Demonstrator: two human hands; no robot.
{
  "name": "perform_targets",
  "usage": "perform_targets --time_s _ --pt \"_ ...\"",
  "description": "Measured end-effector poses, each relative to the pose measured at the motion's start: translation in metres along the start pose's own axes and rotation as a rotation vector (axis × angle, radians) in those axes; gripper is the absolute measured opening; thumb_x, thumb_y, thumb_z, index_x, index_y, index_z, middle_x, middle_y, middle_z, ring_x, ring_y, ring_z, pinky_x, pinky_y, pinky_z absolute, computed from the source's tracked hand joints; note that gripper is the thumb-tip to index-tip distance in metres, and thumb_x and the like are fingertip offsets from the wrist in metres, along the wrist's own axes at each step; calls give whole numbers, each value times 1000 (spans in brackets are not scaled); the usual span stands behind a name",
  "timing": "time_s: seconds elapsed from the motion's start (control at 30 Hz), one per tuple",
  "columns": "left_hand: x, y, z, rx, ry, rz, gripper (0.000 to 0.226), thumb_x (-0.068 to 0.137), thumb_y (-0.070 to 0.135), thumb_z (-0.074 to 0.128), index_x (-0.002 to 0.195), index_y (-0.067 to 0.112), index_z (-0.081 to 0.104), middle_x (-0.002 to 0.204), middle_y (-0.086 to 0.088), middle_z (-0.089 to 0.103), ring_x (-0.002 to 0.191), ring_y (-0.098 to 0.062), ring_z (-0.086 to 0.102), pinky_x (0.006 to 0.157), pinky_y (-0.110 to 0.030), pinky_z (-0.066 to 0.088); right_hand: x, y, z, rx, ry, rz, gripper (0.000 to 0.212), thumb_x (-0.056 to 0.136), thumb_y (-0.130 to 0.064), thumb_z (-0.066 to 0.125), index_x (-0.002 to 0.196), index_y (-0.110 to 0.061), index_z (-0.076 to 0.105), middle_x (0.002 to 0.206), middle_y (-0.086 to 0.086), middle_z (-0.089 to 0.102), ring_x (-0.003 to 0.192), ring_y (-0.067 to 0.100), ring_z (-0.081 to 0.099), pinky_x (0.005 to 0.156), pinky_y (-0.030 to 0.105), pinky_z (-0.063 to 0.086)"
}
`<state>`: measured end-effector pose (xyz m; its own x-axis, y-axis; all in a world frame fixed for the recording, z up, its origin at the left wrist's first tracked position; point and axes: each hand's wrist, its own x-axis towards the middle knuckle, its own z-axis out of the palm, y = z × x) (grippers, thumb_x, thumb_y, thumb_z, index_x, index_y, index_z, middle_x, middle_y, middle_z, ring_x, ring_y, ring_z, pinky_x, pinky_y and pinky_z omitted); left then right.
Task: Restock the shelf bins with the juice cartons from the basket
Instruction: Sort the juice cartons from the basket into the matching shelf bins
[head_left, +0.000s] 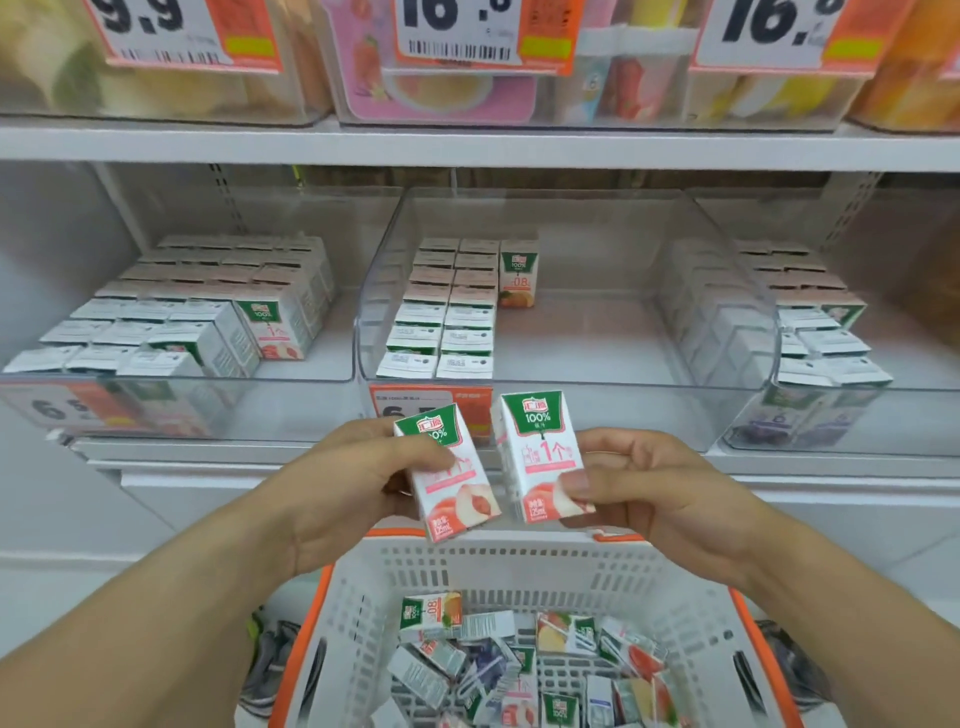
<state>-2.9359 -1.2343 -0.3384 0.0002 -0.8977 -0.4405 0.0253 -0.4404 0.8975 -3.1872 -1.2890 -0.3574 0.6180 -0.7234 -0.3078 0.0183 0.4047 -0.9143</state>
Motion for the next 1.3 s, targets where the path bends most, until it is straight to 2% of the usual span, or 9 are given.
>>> perform_targets --time_s 0.13,0.23,0.4,0.53,0.73,0.9,1.03,1.13,1.3 --pt "6 -1 8 37 -24 24 55 67 13 66 117 -9 59 104 -24 73 88 -34 69 69 -34 55 -2 -3 -3 26 -18 -33 61 62 -13 90 117 2 66 115 25 70 96 31 71 84 33 60" --pt "8 -1 17 70 -28 75 43 79 7 78 117 -3 61 103 -19 74 95 -37 71 73 -33 57 -2 -4 0 -12 -71 -39 60 65 -11 91 118 2 66 114 25 70 97 32 71 84 33 59" --pt "13 -3 24 66 -33 71 22 91 10 62 111 2 70 104 -15 75 92 -29 70 79 -34 55 -4 2 4 -28 39 -47 48 70 -6 80 115 0 67 111 20 72 92 26 71 76 27 57" --pt "17 -4 25 -43 -47 28 14 75 9 67 84 8 78 94 -18 75 78 -25 69 78 -40 55 -3 5 2 -39 28 -28 46 75 -11 79 118 -3 68 116 18 71 103 33 70 83 34 58" --pt "15 -12 24 14 -176 55 67 62 33 69 120 0 66 117 -19 70 99 -32 63 93 -48 46 -3 9 7 -111 7 -56 37 81 -16 78 117 -12 72 115 14 72 101 24 68 90 35 53" --pt "9 -11 25 77 -201 92 66 68 45 74 122 8 66 116 -15 72 100 -29 67 91 -42 49 -6 7 10 -123 -27 -64 38 79 -15 75 117 -10 72 115 17 71 97 25 68 83 35 54" --pt "6 -16 27 113 -146 73 58 70 32 78 121 9 64 106 -12 75 94 -26 72 79 -32 52 -8 11 15 -307 11 -81 41 74 -12 84 113 -10 71 104 15 74 85 27 69 78 41 57" --pt "5 -17 22 176 -140 92 66 60 28 83 120 12 62 102 -12 76 93 -26 73 81 -35 54 -9 16 20 -489 32 -123 50 68 -22 91 112 -22 68 96 5 74 84 21 71 78 43 58" --pt "-3 -10 5 394 -251 200 53 71 12 85 118 22 62 103 -6 75 93 -18 69 75 -28 54 -8 10 24 -511 -21 -183 81 66 -33 90 135 -40 47 127 -12 57 113 11 63 85 39 59"
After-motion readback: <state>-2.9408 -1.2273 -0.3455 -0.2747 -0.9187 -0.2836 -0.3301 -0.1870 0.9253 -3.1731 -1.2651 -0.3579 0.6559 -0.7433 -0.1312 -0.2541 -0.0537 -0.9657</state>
